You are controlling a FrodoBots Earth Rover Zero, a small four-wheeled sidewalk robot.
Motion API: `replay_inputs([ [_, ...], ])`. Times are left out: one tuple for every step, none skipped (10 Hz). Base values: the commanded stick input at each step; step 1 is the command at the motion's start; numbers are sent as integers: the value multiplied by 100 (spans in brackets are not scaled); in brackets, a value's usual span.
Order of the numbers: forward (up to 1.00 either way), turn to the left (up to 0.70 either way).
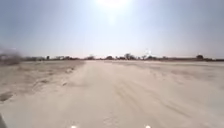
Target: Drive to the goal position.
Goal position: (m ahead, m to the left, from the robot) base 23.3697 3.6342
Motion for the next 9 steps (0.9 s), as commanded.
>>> replay_inputs([
  [70, 0],
  [70, 0],
  [70, 0],
  [70, 0],
  [70, 0],
  [70, 0],
  [70, 0],
  [70, 0],
  [70, 0],
])
